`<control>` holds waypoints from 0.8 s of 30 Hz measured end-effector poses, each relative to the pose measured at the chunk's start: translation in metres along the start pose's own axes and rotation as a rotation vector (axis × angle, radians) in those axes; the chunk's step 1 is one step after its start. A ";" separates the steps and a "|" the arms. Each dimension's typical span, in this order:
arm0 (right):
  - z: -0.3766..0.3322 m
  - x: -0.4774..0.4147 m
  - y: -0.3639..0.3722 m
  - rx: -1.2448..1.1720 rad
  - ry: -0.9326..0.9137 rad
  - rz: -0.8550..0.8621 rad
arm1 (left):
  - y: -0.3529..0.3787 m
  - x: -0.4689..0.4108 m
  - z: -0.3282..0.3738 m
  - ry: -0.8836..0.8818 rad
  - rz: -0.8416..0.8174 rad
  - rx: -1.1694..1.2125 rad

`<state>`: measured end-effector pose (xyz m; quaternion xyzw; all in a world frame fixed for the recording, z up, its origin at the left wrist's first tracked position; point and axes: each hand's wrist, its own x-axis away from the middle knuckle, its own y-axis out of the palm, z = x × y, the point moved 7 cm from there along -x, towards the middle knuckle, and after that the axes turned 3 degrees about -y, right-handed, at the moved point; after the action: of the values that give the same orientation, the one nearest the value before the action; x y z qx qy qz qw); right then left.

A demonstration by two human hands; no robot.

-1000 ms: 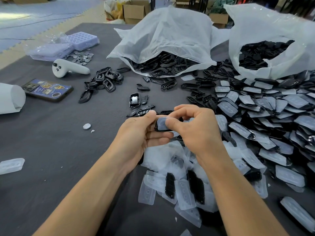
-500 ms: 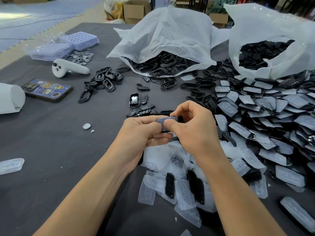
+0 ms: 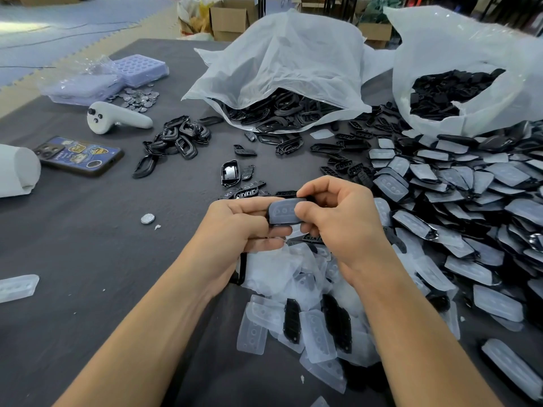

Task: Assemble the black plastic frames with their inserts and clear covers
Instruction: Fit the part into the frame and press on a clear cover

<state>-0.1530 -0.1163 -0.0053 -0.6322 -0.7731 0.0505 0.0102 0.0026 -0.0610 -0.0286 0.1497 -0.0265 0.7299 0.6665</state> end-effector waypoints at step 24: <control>0.001 0.001 0.008 0.019 0.029 -0.056 | -0.002 0.004 0.002 0.005 0.154 -0.046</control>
<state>-0.1456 -0.1137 -0.0074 -0.6107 -0.7898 0.0485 0.0288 0.0041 -0.0570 -0.0258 0.1299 -0.0527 0.7785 0.6118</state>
